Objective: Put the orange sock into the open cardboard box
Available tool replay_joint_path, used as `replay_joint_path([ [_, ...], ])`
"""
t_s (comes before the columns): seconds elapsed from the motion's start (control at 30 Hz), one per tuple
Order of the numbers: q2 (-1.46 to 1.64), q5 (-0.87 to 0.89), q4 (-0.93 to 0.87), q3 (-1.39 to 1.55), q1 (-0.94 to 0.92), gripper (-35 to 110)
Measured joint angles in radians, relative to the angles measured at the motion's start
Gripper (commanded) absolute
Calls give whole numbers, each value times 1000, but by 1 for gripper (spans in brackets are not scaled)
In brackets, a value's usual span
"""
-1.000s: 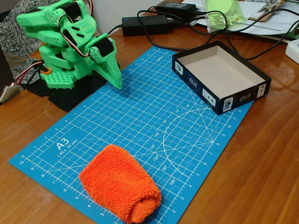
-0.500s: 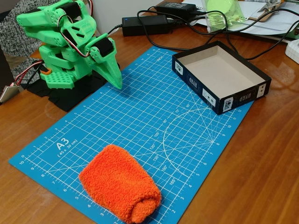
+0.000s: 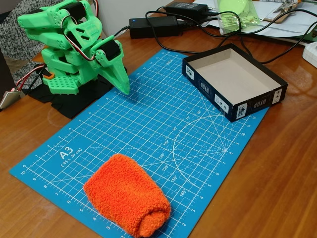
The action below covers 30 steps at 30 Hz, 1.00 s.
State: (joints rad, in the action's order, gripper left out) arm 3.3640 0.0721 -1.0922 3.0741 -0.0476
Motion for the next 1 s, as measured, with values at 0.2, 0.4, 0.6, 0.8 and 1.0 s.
replay_joint_path([
  [0.2, 0, 0, 0, 0, 0, 0],
  [0.4, 0, 0, 0, 0, 0, 1],
  [0.6, 0, 0, 0, 0, 0, 0],
  [0.8, 6, -20, 84, 26, 31, 0],
  [1.0, 3, -207, 167, 44, -44, 2],
])
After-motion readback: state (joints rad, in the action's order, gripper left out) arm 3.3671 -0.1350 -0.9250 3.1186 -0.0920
